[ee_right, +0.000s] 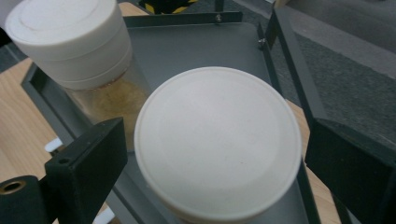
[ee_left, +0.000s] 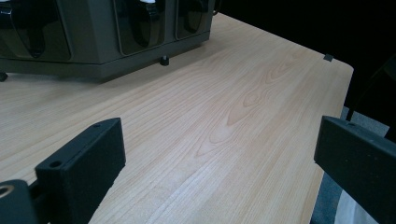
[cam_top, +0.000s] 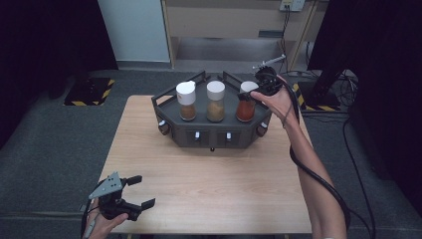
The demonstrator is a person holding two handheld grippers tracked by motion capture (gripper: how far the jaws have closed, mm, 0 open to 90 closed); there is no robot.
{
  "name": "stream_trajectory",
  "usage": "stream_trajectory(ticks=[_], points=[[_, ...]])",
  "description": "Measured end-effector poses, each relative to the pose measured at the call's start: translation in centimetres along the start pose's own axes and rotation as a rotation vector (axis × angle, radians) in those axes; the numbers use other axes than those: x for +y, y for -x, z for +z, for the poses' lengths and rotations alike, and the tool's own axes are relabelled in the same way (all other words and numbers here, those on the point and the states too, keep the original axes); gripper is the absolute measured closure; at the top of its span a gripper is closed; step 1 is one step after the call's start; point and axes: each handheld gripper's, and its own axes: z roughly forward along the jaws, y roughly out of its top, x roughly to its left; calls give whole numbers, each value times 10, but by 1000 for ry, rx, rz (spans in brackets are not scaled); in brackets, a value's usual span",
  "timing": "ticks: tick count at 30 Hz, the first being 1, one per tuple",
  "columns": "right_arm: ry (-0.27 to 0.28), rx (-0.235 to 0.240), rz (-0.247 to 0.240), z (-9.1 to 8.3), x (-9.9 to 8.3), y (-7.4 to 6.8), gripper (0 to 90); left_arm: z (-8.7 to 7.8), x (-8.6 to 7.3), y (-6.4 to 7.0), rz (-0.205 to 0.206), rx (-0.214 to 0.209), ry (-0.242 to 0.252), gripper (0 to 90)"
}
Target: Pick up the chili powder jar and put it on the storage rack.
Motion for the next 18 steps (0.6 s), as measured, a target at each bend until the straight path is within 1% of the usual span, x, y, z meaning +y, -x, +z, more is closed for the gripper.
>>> stream_trajectory(ticks=[6,8,9,18], points=[[3,-2,-10,-2,0,-1,66,0,0,0,1,0,0,7],[9,2,-6,-4,1,-1,66,0,0,0,1,-1,-1,7],[8,-5,-12,-6,2,-2,66,0,0,0,1,-1,0,7],[54,-19,-20,-29,6,-4,62,0,0,0,2,-1,-2,7]])
